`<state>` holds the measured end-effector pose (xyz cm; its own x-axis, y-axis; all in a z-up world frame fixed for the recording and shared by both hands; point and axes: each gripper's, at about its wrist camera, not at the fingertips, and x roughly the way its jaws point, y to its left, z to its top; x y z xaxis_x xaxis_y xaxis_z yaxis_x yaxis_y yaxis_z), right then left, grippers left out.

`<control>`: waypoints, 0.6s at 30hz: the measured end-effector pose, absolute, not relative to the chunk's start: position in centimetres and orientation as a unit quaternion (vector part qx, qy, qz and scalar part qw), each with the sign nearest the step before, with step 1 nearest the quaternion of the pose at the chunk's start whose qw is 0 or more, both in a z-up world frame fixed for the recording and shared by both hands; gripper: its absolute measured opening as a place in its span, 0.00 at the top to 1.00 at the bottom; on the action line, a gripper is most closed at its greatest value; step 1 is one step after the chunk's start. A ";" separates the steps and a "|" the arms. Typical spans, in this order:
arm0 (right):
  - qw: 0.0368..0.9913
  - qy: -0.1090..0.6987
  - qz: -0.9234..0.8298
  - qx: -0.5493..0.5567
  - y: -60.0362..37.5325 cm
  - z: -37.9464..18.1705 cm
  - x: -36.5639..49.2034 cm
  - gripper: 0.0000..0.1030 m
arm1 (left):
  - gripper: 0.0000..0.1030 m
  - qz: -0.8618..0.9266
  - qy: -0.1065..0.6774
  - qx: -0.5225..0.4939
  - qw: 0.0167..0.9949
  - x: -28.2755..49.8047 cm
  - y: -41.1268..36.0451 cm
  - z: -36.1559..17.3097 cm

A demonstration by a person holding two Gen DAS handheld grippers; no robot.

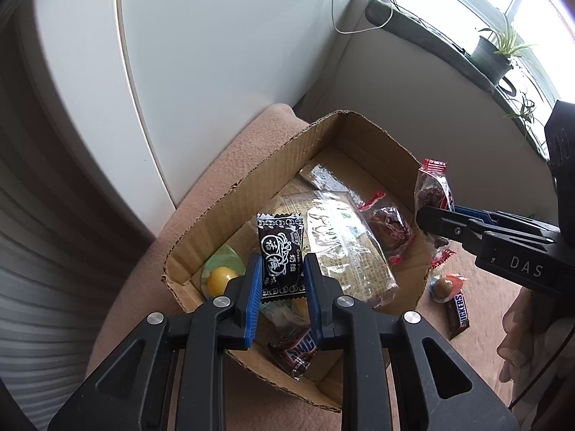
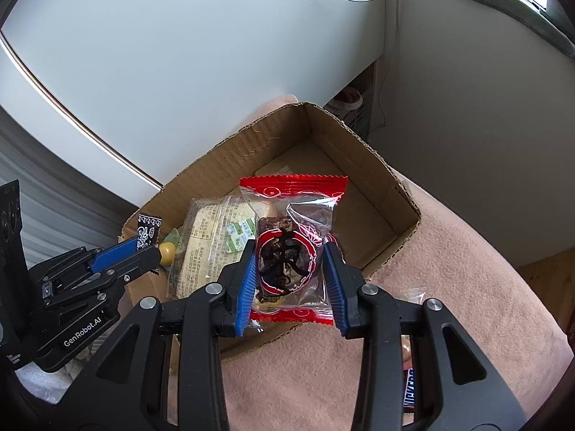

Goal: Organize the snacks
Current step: 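Carry both packets into the box and open both tools to release them, then move both open tools back toward the Snickers bar and brown candy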

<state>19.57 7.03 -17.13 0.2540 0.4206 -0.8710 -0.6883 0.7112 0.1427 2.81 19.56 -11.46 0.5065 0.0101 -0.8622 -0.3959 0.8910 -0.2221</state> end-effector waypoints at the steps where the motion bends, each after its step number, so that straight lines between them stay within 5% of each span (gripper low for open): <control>1: 0.780 0.497 0.356 -0.136 7.1 -17.1 19.6 0.64 | 0.80 0.120 0.483 -0.200 0.844 2.9 19.6 -11.5; 5: 0.779 0.494 0.358 -0.143 7.2 -16.9 19.6 0.59 | 0.79 0.123 0.485 -0.201 0.842 2.9 19.8 -11.5; 7: 0.784 0.488 0.355 -0.144 7.0 -16.5 19.6 0.43 | 0.73 0.125 0.489 -0.204 0.839 3.0 20.0 -11.7; 9: 0.790 0.483 0.352 -0.138 6.7 -16.1 19.7 0.21 | 0.51 0.127 0.492 -0.206 0.837 3.2 19.9 -11.8; 18: 0.798 0.480 0.343 -0.124 4.6 -14.9 20.3 0.16 | 0.50 0.128 0.491 -0.199 0.838 3.3 19.4 -11.7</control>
<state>20.34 4.62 -14.88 0.3037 0.4279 -0.8513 -0.6662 0.7341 0.1313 3.33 19.38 -11.67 0.4843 0.0187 -0.8747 -0.4098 0.8882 -0.2079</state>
